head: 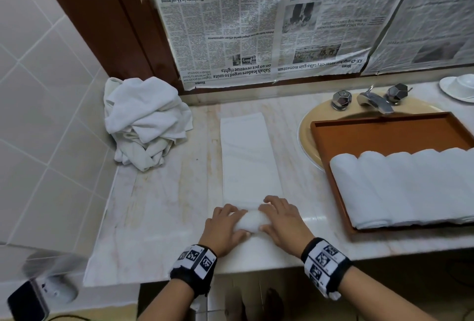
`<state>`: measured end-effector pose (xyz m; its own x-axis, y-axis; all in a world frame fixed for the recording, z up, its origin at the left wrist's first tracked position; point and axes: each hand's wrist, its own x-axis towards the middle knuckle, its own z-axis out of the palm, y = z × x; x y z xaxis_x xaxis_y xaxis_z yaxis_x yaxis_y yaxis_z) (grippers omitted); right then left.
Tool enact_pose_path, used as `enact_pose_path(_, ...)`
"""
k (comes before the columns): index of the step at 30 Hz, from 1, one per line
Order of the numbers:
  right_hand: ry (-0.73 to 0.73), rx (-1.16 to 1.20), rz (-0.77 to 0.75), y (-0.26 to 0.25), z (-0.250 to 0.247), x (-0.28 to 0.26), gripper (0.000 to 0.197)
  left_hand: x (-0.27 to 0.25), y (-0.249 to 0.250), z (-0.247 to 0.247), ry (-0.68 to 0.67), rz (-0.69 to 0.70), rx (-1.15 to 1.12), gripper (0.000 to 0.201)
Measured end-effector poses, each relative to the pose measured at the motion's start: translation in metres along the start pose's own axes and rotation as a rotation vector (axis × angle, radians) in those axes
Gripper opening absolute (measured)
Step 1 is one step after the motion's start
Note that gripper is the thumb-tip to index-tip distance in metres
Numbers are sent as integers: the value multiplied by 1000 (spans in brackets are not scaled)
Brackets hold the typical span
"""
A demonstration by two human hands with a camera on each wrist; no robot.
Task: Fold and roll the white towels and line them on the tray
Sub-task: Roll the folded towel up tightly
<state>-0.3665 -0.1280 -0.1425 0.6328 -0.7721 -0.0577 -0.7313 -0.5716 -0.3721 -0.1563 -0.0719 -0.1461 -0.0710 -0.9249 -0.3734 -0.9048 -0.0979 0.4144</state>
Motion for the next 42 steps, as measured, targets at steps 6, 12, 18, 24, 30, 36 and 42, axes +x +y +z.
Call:
enact_pose_path(6,-3,-147,-130,-7,12,-2,52,6,2,-4,-30,-18,-81,60)
enact_pose_path(12,-211,-20,-40,-1,-7,19,63,0,5,-3,138,37,101,76)
enact_pose_path(18,-299,193,35,5,-13,17,44,-6,3,7,48,33,2,63)
enact_pose_path(24,-281,103,-10,2,-11,15,41,-7,6,8,60,-25,37,56)
enact_pose_path(30,-277,278,98,8,-21,27,39,-3,10,5,130,-41,3,61)
enact_pose_path(36,123,-21,31,-1,-6,18,37,4,1,6,153,-66,-312,58)
enact_pose_path(42,135,-205,-129,-2,12,0,60,11,4,2,94,-141,-357,74)
